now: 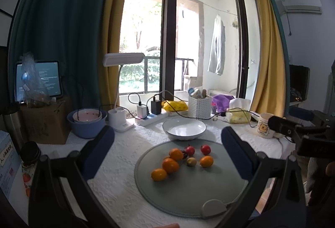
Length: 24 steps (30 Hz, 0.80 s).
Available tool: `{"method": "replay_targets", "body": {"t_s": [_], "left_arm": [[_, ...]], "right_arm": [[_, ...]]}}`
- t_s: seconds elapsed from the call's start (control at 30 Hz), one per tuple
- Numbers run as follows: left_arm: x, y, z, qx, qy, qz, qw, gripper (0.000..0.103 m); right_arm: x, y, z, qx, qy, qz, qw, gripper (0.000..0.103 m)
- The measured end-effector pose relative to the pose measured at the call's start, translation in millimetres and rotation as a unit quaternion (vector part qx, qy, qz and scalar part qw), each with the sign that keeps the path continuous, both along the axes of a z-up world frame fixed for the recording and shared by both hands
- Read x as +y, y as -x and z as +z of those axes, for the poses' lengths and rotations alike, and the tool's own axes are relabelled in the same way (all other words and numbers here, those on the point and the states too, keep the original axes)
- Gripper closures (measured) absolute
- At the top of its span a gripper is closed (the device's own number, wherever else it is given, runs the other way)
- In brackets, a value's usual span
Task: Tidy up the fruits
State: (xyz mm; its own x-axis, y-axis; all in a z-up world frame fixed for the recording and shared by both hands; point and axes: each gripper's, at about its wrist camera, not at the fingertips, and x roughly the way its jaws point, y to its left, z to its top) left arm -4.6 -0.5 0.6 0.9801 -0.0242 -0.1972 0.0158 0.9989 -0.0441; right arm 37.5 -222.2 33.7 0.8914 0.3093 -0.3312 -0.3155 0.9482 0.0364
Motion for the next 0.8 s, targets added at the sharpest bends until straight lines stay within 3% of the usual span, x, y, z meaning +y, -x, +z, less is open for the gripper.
{"method": "replay_targets", "body": {"t_s": [0.8], "left_arm": [[2.0, 1.5, -0.3, -0.001, 0.002, -0.003, 1.0, 0.0]], "right_arm": [[2.2, 1.9, -0.7, -0.003, -0.001, 0.004, 1.0, 0.002]]}}
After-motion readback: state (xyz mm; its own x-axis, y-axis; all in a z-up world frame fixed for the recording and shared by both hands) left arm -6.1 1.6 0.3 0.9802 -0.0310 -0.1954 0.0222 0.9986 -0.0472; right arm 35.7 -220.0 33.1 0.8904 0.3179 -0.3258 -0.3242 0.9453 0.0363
